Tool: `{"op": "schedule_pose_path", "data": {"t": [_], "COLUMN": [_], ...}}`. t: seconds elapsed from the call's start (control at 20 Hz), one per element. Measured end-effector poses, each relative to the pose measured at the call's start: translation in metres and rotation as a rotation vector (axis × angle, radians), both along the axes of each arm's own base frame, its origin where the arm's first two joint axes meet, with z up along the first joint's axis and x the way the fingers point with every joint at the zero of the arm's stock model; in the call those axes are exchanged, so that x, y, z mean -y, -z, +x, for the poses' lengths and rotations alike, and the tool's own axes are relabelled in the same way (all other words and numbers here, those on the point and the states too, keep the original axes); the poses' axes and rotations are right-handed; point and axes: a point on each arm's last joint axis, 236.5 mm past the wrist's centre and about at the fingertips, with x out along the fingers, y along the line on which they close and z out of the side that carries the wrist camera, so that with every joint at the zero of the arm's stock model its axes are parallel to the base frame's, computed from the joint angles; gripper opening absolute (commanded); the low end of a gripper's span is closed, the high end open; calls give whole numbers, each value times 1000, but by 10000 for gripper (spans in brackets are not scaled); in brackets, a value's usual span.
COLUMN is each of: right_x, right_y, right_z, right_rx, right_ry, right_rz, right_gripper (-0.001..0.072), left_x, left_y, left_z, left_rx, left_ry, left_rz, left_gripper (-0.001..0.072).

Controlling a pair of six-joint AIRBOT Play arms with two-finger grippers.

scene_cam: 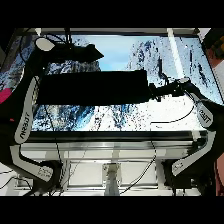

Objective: Fold the clothes and pants, and hang the long-sleeved shirts on hangers.

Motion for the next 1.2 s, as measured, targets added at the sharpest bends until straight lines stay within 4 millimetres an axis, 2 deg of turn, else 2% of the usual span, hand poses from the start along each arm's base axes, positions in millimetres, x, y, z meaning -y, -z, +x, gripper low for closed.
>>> {"op": "schedule_pose_path", "data": {"t": [0.1,0.2,0.35,0.45,0.6,0.75,0.85,1.0,1.1,1.2], "right_x": [9,31,74,106,149,175,183,177,163,134], "right_y": [-10,-25,-50,-67,-93,-118,-135,-172,-193,-210], "right_z": [-2,-3,-16,-25,-35,-44,-43,-29,-17,-8], "right_rx": [10,30,42,53,85,112,141,233,295,343], "right_ry": [-2,14,42,78,146,174,173,168,145,86], "right_rz": [-20,-47,-75,-99,-125,-136,-141,-103,-78,-50], "right_gripper": [10,10,10,10,10,10,10,9,9,8], "left_x": [-8,-12,4,30,88,145,176,200,204,196], "left_y": [21,45,80,105,146,182,202,215,205,177], "left_z": [-1,-8,-28,-48,-87,-127,-153,-169,-161,-135], "left_rx": [-51,-101,-171,-218,-282,-343,-385,-390,-348,-256], "left_ry": [-28,-37,0,55,165,250,294,314,294,244], "left_rz": [78,163,249,289,318,302,285,263,238,216], "left_gripper": [4,4,4,5,5,5,4,2,1,2]}}
